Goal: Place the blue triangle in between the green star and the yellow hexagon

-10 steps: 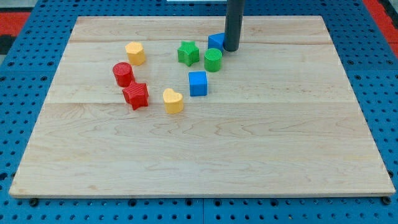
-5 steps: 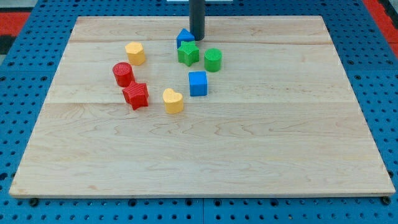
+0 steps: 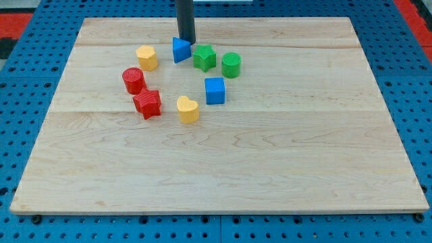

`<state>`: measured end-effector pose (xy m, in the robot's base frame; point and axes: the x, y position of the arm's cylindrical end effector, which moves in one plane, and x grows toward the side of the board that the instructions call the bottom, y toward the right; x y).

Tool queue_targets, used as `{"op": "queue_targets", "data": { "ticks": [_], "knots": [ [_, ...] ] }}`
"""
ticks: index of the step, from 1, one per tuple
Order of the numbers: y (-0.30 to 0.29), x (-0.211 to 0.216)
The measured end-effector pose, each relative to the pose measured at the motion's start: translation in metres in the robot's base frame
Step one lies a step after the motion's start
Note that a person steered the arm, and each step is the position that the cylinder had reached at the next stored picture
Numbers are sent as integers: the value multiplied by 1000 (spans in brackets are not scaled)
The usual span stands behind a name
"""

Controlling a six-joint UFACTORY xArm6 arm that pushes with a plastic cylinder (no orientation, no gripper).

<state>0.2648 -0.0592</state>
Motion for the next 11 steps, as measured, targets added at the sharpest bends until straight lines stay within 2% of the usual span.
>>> {"op": "queue_targets", "data": {
  "ticks": [9,11],
  "knots": [
    [-17,24],
    [29,-34]
  ]
}}
